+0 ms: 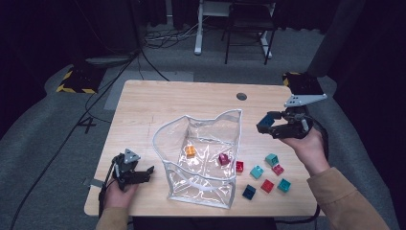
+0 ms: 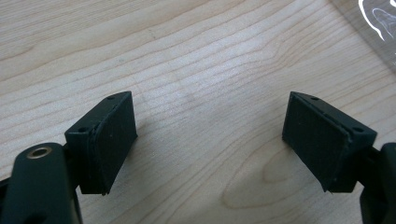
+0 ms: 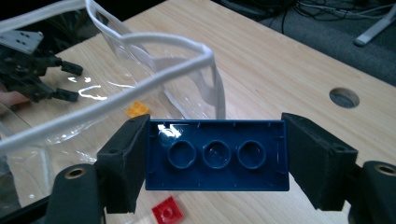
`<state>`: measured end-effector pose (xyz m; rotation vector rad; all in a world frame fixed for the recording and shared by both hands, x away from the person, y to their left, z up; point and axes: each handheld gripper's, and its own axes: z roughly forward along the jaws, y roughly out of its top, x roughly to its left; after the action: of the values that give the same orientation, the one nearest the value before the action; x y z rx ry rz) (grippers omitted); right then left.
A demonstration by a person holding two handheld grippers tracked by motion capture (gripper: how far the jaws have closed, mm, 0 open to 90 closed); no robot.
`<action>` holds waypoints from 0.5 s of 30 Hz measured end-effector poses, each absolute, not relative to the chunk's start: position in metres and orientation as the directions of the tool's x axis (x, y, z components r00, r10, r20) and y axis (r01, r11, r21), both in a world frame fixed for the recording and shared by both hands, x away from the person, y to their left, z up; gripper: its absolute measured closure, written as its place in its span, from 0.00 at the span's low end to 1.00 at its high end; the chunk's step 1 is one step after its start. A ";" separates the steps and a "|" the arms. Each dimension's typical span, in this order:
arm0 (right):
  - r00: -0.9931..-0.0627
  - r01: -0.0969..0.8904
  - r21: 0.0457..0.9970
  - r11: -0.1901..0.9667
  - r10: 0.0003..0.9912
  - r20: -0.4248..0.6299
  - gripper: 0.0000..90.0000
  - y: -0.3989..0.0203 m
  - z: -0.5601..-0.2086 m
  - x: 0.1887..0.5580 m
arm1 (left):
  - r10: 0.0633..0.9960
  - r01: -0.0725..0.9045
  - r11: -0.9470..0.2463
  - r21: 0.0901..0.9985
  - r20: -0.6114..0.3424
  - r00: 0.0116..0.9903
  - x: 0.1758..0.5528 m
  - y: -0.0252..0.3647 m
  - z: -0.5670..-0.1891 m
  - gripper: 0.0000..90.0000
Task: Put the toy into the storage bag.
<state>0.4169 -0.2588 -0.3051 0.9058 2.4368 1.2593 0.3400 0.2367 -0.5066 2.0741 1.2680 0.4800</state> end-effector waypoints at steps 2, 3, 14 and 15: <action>-0.781 0.397 0.810 0.431 0.623 0.051 0.31 -0.255 -0.299 0.415 | 0.885 0.647 -0.320 0.693 -0.025 0.465 0.340 0.237 -0.507 0.20; -0.785 0.390 0.814 0.431 0.617 0.050 0.31 -0.253 -0.296 0.414 | 0.885 0.646 -0.319 0.693 -0.026 0.464 0.340 0.237 -0.507 0.20; -0.822 0.342 0.831 0.439 0.568 0.039 0.31 -0.229 -0.274 0.409 | 0.885 0.646 -0.320 0.693 -0.025 0.465 0.340 0.237 -0.507 0.20; -0.826 0.337 0.832 0.441 0.563 0.035 0.31 -0.225 -0.272 0.409 | 0.885 0.647 -0.320 0.693 -0.026 0.465 0.340 0.237 -0.507 0.20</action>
<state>0.4089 -0.2254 -0.2720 0.7805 2.4483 1.3282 0.3400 0.2368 -0.5066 2.0742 1.2679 0.4794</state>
